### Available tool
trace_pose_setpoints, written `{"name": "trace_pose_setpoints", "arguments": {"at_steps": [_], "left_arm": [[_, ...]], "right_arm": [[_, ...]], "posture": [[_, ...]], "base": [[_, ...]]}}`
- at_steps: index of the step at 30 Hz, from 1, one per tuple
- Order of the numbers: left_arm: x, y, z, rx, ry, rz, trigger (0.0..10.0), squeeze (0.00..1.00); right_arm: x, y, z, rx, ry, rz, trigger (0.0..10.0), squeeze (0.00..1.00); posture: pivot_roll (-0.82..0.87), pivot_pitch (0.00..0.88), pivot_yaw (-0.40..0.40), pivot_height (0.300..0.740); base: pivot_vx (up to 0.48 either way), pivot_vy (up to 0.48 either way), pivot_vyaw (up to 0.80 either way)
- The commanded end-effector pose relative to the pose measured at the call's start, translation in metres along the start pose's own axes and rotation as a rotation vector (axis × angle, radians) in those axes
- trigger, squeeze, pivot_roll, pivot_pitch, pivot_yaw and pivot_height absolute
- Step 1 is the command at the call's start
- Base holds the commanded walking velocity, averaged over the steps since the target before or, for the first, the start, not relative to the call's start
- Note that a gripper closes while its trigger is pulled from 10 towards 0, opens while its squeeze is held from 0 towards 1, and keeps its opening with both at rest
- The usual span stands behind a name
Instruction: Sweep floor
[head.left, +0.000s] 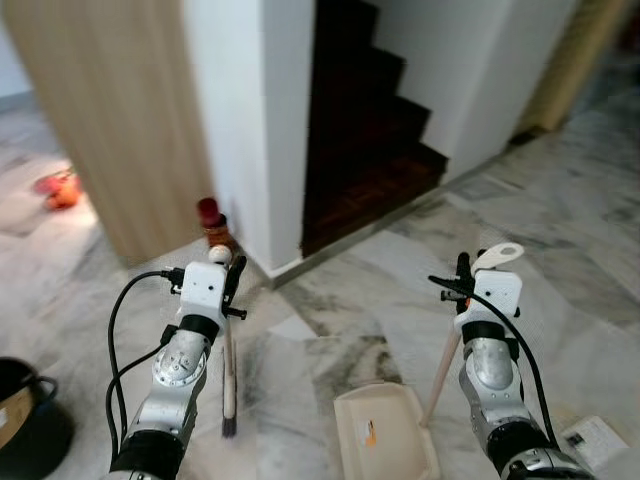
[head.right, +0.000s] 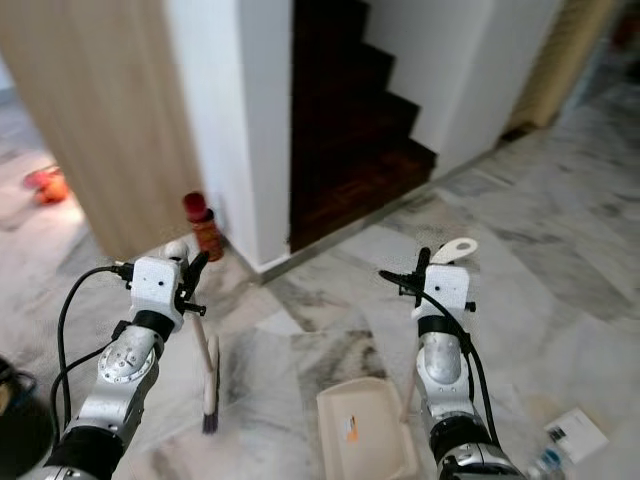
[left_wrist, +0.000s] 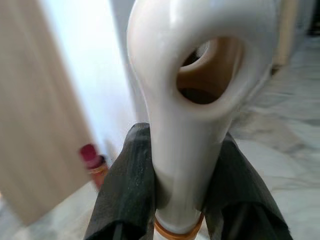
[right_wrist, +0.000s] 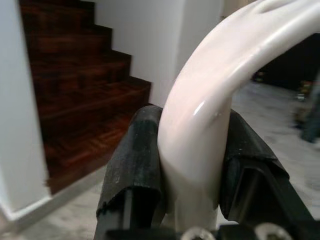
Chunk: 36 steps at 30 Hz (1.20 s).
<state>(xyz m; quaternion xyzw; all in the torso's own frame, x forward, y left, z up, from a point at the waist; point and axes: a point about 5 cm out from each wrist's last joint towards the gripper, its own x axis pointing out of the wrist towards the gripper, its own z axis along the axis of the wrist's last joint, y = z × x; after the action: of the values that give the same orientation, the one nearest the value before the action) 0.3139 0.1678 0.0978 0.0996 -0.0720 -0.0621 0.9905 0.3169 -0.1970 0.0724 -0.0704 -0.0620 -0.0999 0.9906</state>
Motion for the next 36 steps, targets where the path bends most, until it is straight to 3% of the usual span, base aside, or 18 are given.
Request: {"name": "trace_pose_setpoints", "arguments": {"at_steps": [1,6,12,36], "left_arm": [[0.0042,0.0033,0.0077,0.004,-0.044,0.009,10.0,0.00],[0.0045,0.0031,0.0063,0.008,-0.039,0.008,10.0,0.00],[0.0070,0.0019,0.0070,0.014,-0.041,0.004,10.0,0.00],[0.0090,0.0028,0.0070,-0.006,-0.054,0.007,10.0,0.00]], "right_arm": [[0.0052,0.0001,0.0087,0.004,-0.042,0.000,10.0,0.00],[0.0034,-0.0012,0.0069,0.002,-0.037,-0.005,10.0,0.00],[0.0022,-0.0025,0.0051,-0.001,-0.031,-0.009,10.0,0.00],[0.0023,-0.0028,0.0052,-0.009,-0.030,-0.005,10.0,0.00]], "posture": [[0.02,0.000,-0.034,0.740],[0.01,0.000,-0.030,0.740],[0.01,0.000,-0.019,0.740],[0.00,0.000,-0.026,0.740]], "base": [[0.000,0.000,-0.80],[0.000,0.000,-0.80],[0.000,-0.395,-0.80],[0.000,0.000,-0.80]]}}
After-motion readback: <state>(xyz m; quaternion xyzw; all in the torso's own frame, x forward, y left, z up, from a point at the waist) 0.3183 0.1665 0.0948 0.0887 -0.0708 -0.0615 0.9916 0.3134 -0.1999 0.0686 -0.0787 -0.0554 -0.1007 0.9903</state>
